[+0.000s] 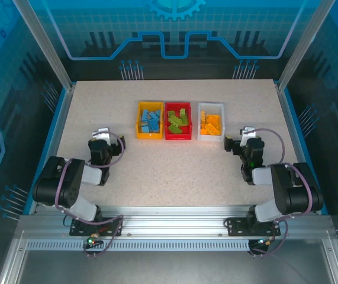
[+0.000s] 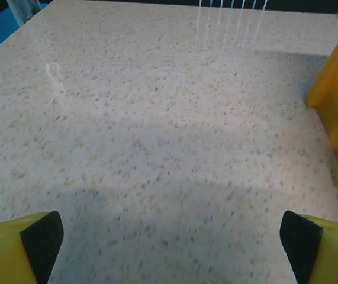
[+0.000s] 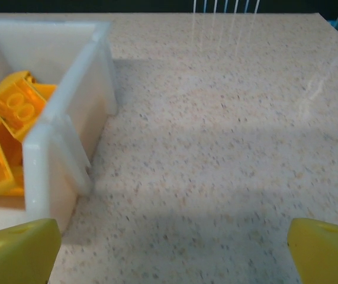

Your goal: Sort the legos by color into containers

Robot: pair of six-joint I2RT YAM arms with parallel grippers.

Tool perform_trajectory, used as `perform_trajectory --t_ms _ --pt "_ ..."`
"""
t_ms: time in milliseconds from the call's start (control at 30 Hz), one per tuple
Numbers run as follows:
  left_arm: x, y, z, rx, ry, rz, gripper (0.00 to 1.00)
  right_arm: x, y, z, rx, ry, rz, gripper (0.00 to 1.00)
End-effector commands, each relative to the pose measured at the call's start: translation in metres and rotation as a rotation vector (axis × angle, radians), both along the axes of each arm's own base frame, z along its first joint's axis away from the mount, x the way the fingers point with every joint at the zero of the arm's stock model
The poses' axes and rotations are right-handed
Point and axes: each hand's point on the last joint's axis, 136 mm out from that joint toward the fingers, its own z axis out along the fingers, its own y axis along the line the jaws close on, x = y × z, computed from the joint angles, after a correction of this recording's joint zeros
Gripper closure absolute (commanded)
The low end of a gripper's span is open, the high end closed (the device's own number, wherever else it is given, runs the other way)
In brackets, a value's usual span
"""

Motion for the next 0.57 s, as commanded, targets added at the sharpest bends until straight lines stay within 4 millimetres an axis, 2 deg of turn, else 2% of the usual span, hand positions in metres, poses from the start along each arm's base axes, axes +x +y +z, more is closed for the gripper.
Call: perform_trajectory --t_ms 0,533 --pt "0.0167 -0.0008 0.0204 -0.026 -0.055 -0.03 0.01 0.0175 0.0077 0.0123 -0.033 -0.01 0.032 0.0" --pt "0.0172 -0.0011 0.0199 -0.029 -0.048 -0.03 0.01 0.0177 0.0101 0.0111 -0.044 0.0 0.037 0.0"
